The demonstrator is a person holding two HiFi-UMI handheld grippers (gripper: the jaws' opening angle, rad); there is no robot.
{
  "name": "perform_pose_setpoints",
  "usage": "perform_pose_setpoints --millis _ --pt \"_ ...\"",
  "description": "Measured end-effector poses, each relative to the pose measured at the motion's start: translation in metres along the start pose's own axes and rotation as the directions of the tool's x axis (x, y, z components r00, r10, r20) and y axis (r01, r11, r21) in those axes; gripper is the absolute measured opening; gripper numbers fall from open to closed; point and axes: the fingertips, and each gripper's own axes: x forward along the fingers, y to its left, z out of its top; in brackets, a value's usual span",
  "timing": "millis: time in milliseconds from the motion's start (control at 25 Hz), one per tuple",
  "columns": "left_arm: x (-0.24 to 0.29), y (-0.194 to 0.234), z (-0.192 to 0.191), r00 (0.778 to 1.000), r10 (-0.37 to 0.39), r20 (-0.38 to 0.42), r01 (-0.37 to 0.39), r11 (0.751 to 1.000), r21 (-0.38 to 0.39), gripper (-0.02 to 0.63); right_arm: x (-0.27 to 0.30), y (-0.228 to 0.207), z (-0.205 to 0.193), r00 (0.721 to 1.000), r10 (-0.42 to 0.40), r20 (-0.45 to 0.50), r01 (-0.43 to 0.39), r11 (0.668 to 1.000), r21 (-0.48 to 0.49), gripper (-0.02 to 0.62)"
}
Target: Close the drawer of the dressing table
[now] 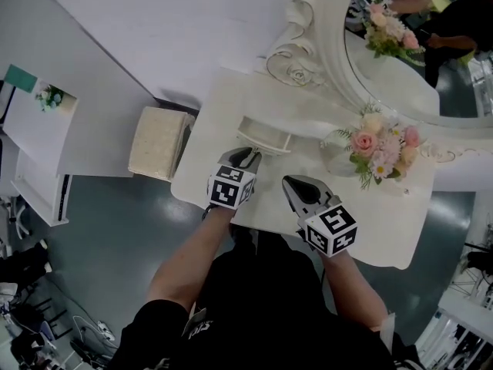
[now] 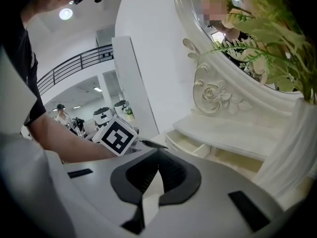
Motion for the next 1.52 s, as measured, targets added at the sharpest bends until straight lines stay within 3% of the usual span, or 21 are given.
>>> perform_pose_setpoints --millis 1040,1520 --pt "0.034 0.007 0.028 0.999 -0.039 -0.017 0.04 0.998 0.055 0.103 0.002 -0.01 -0.009 1.0 -0.016 -0.011 0.017 0.999 0.047 -0.005" --pt "0.045 0.008 0.033 0.999 -0.032 -0.016 0.033 0.998 0.044 0.101 -0.007 -0.025 -0.015 0.999 -0.043 -0.013 0.044 0.996 0.074 -0.005"
